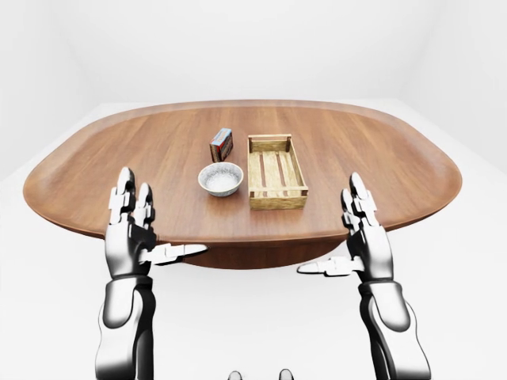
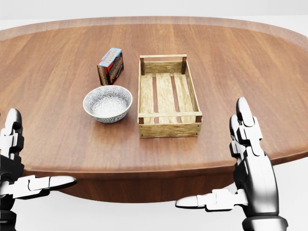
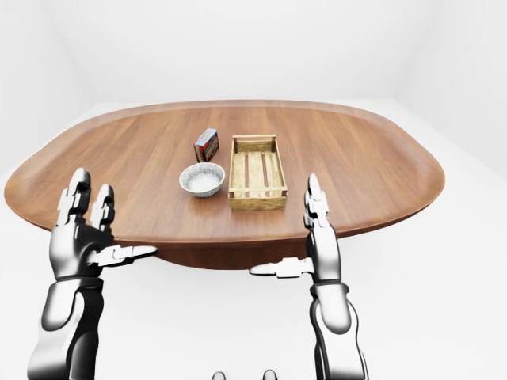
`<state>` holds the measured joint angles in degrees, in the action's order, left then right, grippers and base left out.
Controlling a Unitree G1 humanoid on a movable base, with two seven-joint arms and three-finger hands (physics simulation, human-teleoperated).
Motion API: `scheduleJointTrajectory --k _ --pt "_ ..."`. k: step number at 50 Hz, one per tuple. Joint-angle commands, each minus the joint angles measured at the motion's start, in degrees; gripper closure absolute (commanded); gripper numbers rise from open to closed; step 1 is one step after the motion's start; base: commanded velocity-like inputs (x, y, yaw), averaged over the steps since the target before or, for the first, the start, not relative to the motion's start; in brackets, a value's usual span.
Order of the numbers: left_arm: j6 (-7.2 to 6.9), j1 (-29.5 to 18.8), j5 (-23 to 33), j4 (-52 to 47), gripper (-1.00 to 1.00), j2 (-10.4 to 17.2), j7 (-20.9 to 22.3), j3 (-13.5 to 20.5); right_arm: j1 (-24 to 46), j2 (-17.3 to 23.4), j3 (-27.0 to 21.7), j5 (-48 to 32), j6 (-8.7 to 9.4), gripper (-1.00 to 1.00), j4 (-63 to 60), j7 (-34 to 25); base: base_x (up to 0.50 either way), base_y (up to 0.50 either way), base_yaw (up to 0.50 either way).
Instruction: Pick up the bowl on the left and put it in the tray.
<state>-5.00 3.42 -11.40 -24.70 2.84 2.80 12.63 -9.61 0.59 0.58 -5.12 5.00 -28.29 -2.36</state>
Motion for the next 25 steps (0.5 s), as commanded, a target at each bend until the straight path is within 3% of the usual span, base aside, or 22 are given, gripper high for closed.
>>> scheduleJointTrajectory --k 1,25 --pt "0.00 -1.26 -0.50 5.34 -1.00 0.32 0.28 -0.48 -2.02 -0.47 1.28 -0.75 0.00 -1.00 -5.07 0.32 0.00 0.50 0.00" --pt "0.00 -0.45 -0.61 3.78 -1.00 0.01 0.46 -0.31 -2.30 -0.51 1.18 0.15 0.00 -1.00 -3.94 0.68 0.00 0.50 0.00"
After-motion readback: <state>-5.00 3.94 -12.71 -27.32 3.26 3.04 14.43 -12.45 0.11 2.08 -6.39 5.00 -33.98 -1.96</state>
